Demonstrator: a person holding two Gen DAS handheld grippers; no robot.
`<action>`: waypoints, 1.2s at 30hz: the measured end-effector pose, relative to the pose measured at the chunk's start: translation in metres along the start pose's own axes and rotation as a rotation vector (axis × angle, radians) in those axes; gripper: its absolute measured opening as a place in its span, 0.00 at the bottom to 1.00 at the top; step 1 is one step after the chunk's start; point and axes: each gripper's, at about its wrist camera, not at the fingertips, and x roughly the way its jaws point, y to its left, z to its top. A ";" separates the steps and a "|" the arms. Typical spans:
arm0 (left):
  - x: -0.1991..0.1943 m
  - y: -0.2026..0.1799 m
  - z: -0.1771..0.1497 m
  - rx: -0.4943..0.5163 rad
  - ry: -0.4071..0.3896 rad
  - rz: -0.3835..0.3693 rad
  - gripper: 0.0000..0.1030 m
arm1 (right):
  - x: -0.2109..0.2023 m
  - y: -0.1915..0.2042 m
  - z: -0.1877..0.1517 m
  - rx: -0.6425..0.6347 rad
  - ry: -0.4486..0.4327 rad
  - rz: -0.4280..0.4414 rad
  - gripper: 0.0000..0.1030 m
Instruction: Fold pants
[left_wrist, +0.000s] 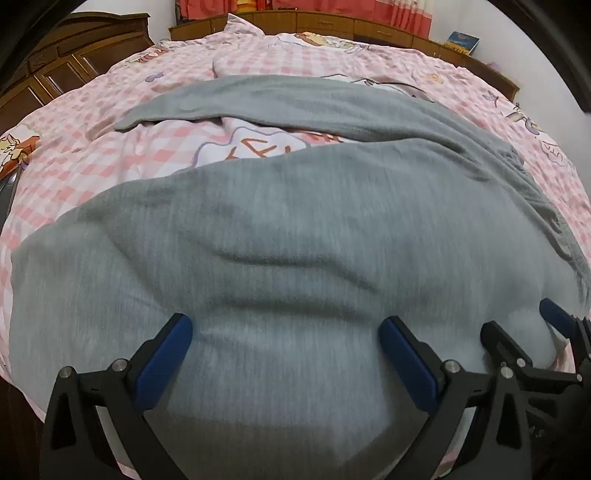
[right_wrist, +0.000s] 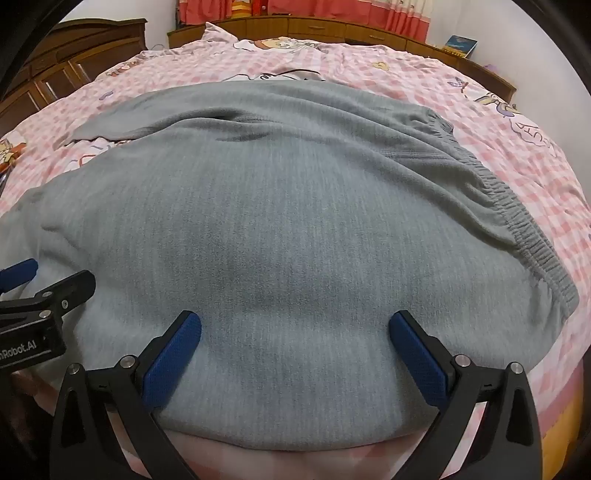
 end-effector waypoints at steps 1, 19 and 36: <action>0.000 0.000 0.000 0.000 -0.004 -0.002 1.00 | 0.000 0.001 -0.001 -0.003 -0.002 -0.001 1.00; -0.002 -0.001 -0.006 0.003 -0.048 -0.009 1.00 | -0.002 0.000 -0.007 -0.003 -0.065 -0.014 1.00; -0.002 -0.003 -0.009 0.008 -0.071 -0.002 1.00 | -0.001 0.001 -0.008 -0.002 -0.067 -0.016 1.00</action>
